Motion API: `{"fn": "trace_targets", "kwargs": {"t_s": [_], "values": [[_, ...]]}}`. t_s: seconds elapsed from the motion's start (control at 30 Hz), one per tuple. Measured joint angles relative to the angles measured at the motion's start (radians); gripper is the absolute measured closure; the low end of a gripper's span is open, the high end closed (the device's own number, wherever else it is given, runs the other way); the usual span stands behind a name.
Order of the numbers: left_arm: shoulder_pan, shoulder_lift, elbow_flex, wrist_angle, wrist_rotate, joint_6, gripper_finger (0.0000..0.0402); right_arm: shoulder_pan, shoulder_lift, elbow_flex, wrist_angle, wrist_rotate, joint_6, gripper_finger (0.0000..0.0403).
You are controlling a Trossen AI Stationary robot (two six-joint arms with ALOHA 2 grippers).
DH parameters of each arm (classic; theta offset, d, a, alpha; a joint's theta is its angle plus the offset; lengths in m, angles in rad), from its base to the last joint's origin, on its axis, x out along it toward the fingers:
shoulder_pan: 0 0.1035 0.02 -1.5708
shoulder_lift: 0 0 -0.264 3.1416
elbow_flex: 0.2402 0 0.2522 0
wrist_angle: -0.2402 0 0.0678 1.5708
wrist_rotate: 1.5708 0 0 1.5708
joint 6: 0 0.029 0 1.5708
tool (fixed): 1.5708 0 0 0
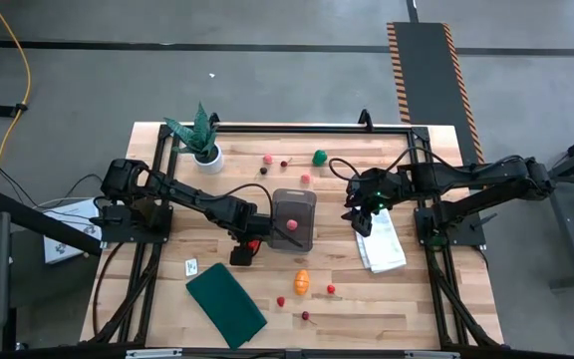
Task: Pick and placing Produce into tupperware
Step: Put the tomato into the transparent black bin
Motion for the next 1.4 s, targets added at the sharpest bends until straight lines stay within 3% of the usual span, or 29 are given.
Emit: {"fn": "trace_targets", "kwargs": {"t_s": [0.4,0.93,1.4], "values": [[0.0,0.0,0.003,-0.017,0.0,-0.004,0.0144,0.0,0.0,0.0,0.0,0.005,-0.007,0.0222],[0.0,0.0,0.135,-0.184,-0.017,0.036,0.0143,0.0,0.0,0.0,0.001,0.02,-0.011,0.0222],[0.0,0.0,0.146,-0.274,-0.02,0.035,0.0145,0.0,0.0,0.0,0.001,0.023,-0.018,0.0222]]}}
